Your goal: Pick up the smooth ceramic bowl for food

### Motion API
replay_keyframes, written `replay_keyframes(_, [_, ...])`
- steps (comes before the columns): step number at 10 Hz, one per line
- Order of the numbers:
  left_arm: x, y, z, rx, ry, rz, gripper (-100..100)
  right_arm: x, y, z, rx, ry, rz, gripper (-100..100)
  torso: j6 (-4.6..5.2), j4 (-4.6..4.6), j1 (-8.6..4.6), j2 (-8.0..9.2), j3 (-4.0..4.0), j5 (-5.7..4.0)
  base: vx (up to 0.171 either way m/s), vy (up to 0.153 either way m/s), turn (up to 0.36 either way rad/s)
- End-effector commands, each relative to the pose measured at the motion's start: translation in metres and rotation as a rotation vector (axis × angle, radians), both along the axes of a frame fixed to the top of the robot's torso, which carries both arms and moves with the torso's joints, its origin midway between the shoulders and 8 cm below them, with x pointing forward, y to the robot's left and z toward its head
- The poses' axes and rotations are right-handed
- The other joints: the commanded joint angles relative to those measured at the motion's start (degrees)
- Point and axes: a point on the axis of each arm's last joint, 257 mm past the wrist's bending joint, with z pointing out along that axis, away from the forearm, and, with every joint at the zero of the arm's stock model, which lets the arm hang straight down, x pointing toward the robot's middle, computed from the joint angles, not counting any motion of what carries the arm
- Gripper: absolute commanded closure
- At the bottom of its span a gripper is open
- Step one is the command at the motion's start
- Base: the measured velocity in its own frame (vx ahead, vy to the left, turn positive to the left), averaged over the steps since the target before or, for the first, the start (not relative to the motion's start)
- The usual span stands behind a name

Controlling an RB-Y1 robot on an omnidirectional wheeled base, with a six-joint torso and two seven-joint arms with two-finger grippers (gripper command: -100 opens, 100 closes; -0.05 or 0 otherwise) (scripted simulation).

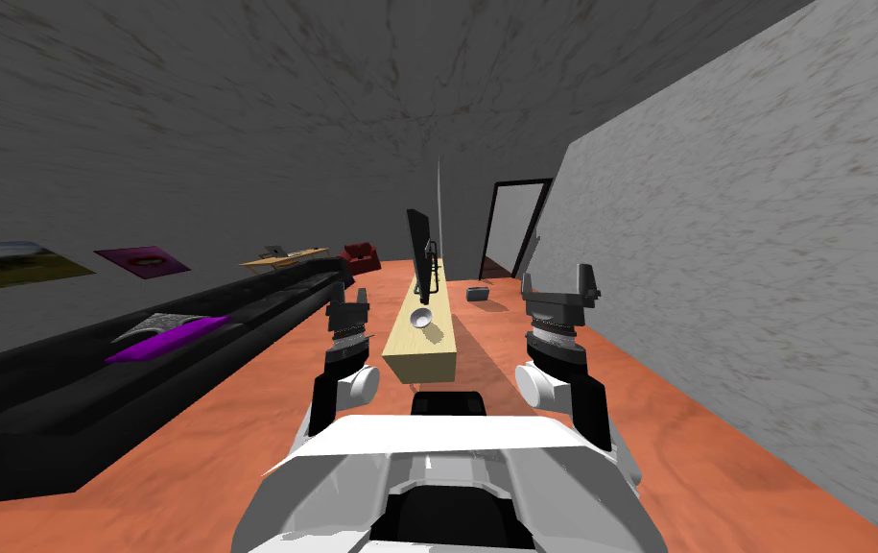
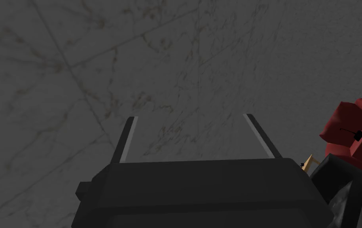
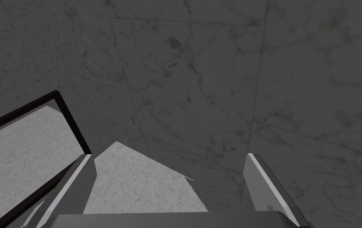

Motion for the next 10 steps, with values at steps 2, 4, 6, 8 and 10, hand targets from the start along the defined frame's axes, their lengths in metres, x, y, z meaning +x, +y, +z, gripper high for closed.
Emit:
replay_keyframes(2, [0.011,-0.006,-0.006,0.055,0.029,-0.027,-100,0.000,0.000,0.000,0.000,0.000,0.000,0,0.00,0.00,0.01,0.03,0.01,0.00,-0.017,0.002,0.008])
replay_keyframes(4, [0.026,-0.009,-0.016,0.099,0.067,-0.048,-100,0.000,0.000,0.000,0.000,0.000,0.000,0,0.00,0.02,0.04,0.09,0.05,0.01,-0.034,0.003,0.009])
replay_keyframes(6, [0.046,-0.010,-0.030,0.135,0.115,-0.062,-100,0.000,0.000,0.000,0.000,0.000,0.000,0,0.00,0.03,0.03,0.14,0.08,0.01,-0.044,0.001,0.013])
replay_keyframes(8, [0.058,-0.009,-0.038,0.149,0.143,-0.067,-100,0.000,0.000,0.000,0.000,0.000,0.000,0,0.00,0.04,0.02,0.18,0.10,0.01,-0.046,-0.002,0.005])
replay_keyframes(10, [0.084,-0.005,-0.055,0.170,0.203,-0.072,-100,0.000,0.000,0.000,0.000,0.000,0.000,0,0.00,0.02,0.01,0.11,0.06,0.01,-0.041,-0.002,0.009])
